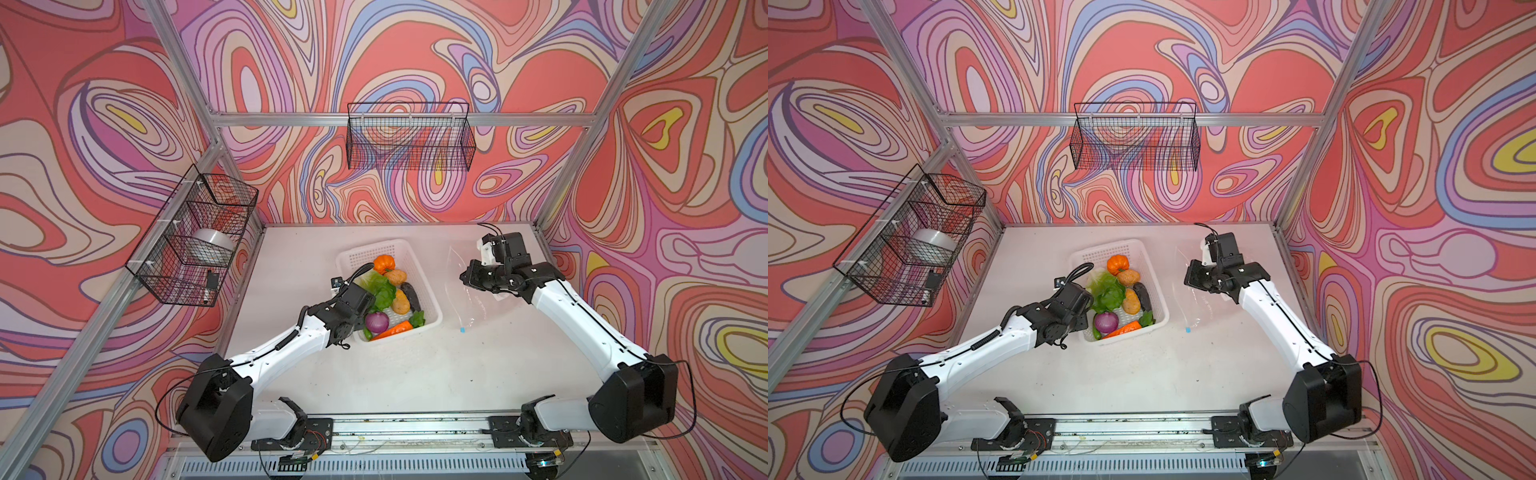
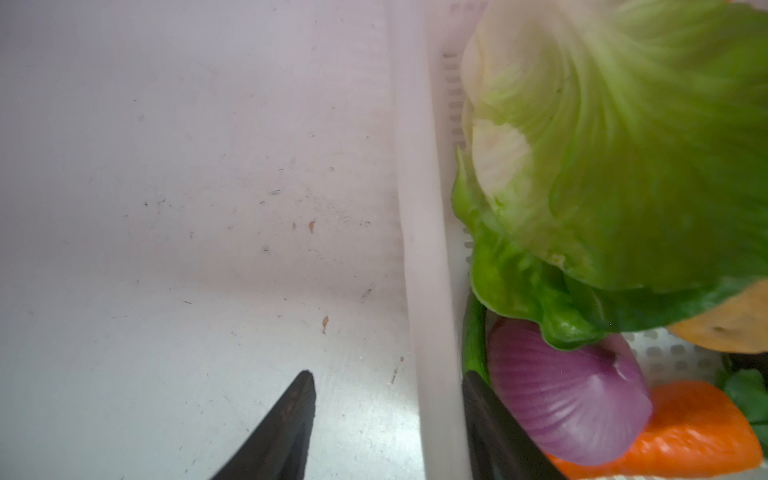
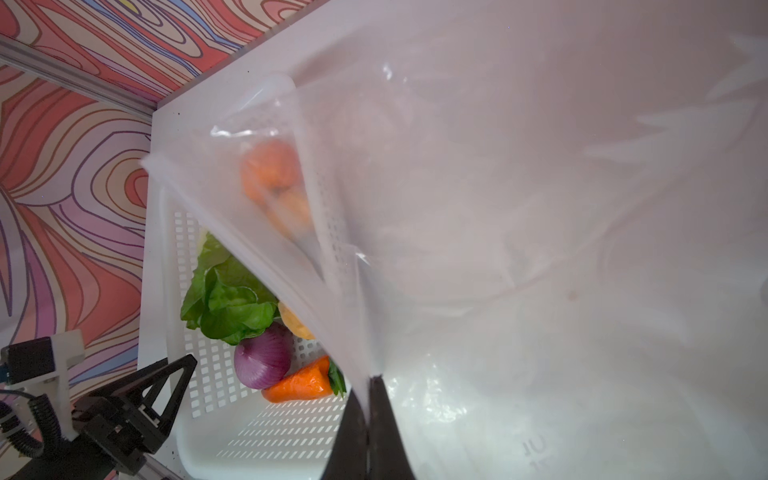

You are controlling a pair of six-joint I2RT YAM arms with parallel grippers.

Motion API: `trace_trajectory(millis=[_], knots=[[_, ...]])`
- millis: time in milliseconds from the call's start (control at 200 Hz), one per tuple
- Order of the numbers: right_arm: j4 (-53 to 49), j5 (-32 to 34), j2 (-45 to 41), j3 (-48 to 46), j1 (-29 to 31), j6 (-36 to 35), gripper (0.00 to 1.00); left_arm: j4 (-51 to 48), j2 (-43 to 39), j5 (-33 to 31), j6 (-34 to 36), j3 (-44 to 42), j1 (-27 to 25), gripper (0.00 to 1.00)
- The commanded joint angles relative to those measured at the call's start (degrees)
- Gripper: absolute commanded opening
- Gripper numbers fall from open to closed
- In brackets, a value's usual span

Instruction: Place the food in the zip-top bag and seal the zipper

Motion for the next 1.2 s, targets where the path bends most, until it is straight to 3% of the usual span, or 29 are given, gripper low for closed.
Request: trace_trajectory(millis=[0, 295, 406, 461, 561, 696, 821, 996, 1197], knots=[[1.9, -0.9, -2.0, -1.8, 0.0, 0.4, 0.0, -2.9, -2.0, -3.6, 0.6, -2.2, 2.2, 0.57], [5.8, -6.8, -3.2, -6.1, 0.1, 1.0, 0.0, -7.2, -9.2, -7.2, 4.6, -4.9, 8.2, 0.57], [6.1, -8.5, -3.7, -7.2, 1.2, 2.1, 0.0, -10.8, -13.6, -6.9, 8.0, -2.4, 8.5, 0.7], [6.3, -8.7, -4.3, -8.0, 1.7, 3.5, 0.0, -12.1, -16.0, -4.3, 10.3, -0.2, 8.5, 0.76], [9.0, -11.0, -6.4, -9.9, 2.6, 7.4, 0.0, -12.4, -19.9, 4.4, 12.2, 3.9, 8.5, 0.78], [15.3, -13.3, -9.5, -12.3, 3.6, 13.8, 0.0, -7.2, -21.9, 17.8, 8.3, 5.0, 8.0, 0.79], [17.3, -11.8, -11.4, -13.6, 3.7, 15.8, 0.0, -0.1, -18.9, 23.4, 2.6, 3.8, 4.0, 0.77], [16.3, -10.2, -12.1, -14.7, 3.8, 15.1, 0.0, 6.8, -9.0, 20.8, 0.7, 5.9, -5.1, 0.76], [15.2, -8.8, -12.8, -15.7, 3.7, 14.3, 0.0, 8.8, 3.9, 17.8, 0.3, 11.9, -10.7, 0.75]])
